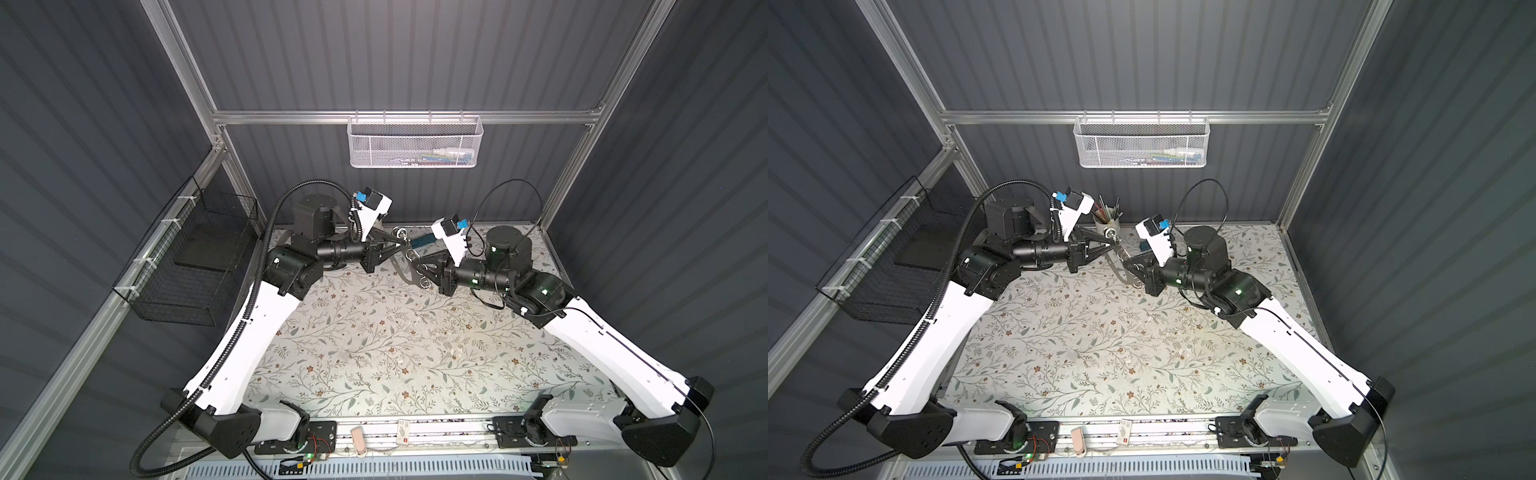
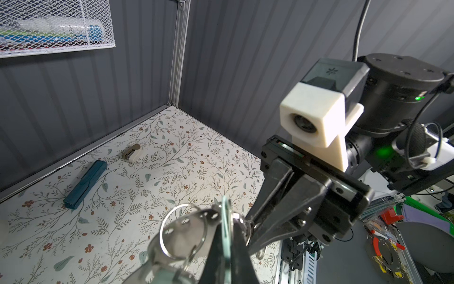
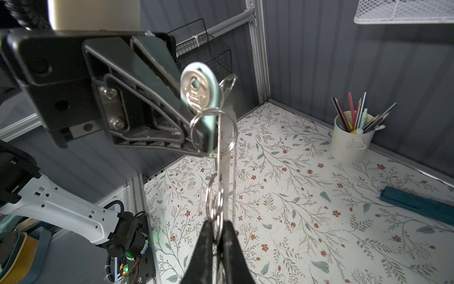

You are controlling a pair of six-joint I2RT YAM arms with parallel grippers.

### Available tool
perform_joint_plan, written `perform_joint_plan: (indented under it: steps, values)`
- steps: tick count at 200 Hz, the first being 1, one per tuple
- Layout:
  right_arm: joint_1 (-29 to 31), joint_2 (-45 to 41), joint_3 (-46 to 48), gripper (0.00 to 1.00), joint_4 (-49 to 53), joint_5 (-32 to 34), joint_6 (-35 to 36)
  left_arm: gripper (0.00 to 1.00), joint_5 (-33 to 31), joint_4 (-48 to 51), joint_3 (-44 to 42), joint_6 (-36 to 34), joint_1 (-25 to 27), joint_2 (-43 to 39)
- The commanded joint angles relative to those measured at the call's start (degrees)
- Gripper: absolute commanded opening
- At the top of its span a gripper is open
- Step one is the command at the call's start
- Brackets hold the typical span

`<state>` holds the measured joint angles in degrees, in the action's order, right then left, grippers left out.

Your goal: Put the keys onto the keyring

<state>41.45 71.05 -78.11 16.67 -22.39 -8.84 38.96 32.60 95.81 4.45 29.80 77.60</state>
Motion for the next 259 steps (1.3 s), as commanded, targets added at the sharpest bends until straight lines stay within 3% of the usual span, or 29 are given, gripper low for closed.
perform_joint_plan:
  steps: [1,85,177,193,218,259]
  values:
    - [1.8,-0.2,-2.4,0.04,2.4,6.5,4.1,0.0,1.0,0.2,1.7,-1.3,-0.3,-0.3]
    - [3.5,-4.4,0.5,0.02,-1.0,21.9,6.0,0.0,-4.5,6.4,1.2,-6.2,-0.3,-0.5]
    - [3.5,-4.3,1.4,0.06,-1.2,20.2,5.2,0.0,-3.8,5.4,0.4,-5.1,-0.3,-0.8]
    - [3.5,-4.4,2.6,0.12,-1.6,19.3,4.2,0.0,-3.6,5.3,0.1,-4.7,-0.3,-0.9]
    - [3.5,-4.5,4.8,0.15,-2.8,18.8,2.2,0.0,-3.1,5.0,-0.3,-4.4,-0.3,-0.9]
    - [3.5,-5.5,7.0,0.41,-3.6,20.1,1.0,0.0,-2.7,5.8,-1.1,-4.4,-0.3,-0.6]
